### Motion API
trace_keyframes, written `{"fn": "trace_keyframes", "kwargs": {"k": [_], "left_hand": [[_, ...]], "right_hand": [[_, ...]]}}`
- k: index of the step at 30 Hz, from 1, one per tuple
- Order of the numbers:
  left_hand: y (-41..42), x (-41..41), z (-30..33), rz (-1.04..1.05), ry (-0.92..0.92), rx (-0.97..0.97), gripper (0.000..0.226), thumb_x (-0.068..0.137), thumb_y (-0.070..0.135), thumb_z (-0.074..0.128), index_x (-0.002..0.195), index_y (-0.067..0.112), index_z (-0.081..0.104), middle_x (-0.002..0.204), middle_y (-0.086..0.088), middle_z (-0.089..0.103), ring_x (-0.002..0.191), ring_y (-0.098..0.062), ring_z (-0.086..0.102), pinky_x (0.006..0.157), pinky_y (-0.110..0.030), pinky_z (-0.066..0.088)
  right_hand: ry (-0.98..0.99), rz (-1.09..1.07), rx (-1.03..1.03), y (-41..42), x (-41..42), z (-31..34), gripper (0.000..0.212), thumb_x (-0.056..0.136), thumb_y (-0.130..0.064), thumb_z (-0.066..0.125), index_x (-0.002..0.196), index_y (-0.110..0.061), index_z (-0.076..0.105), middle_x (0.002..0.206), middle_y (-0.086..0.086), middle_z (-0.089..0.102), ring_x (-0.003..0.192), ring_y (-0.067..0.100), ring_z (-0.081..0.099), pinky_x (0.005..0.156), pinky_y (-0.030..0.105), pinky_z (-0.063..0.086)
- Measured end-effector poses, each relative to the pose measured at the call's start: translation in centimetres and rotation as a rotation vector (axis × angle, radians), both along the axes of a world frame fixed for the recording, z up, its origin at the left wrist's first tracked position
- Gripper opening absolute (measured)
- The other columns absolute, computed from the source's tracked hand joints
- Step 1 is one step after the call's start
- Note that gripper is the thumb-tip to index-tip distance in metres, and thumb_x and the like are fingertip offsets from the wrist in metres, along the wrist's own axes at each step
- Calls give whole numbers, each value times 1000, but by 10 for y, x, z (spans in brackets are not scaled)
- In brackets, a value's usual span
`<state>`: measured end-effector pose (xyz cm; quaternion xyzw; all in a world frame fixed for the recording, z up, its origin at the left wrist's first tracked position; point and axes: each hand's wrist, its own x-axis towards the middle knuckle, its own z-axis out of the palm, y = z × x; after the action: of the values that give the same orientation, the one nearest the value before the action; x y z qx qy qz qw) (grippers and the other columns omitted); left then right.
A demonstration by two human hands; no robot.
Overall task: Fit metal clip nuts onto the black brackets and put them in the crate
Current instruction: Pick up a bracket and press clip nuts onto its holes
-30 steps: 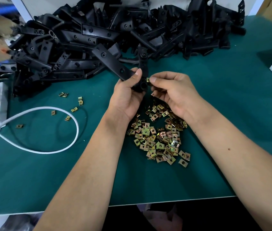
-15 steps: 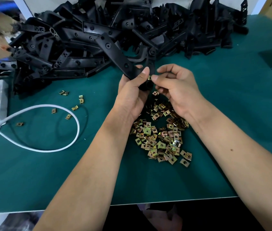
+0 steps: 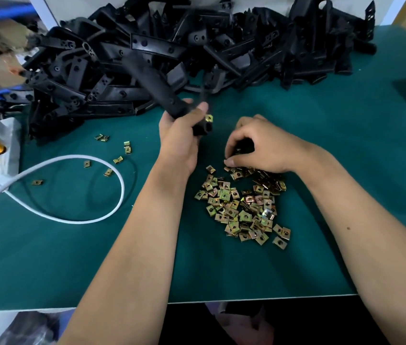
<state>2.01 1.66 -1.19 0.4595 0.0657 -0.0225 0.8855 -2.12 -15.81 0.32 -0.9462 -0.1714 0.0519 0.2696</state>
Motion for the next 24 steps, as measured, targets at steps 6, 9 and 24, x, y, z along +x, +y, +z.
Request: {"fn": "trace_keyframes", "kwargs": {"k": [6,9,24], "left_hand": [[-5,-4,2,4,-48,206,19,92,-5,67,97,13,62,86,-2,67,83,-20,67,81,-41,56],[-1,-4,2,6,-17,244,12,95,0,66,95,12,62,78,-1,69,68,-14,68,61,-28,55],[-1,2,-1,182,-16,587,15,101,18,60,87,20,55,82,4,59,81,-19,56,79,-35,46]], "right_hand": [[-45,19,31,1,1,-2,15,89,-29,80,84,-36,67,91,-16,62,92,-4,46,76,14,32],[-113,-95,209,2,2,-5,9,93,-21,75,91,-23,67,88,-12,72,87,-2,63,74,10,42],[-159,-290,416,3,5,-11,11,91,-21,76,99,-29,78,85,-12,75,84,-3,70,76,4,47]]}}
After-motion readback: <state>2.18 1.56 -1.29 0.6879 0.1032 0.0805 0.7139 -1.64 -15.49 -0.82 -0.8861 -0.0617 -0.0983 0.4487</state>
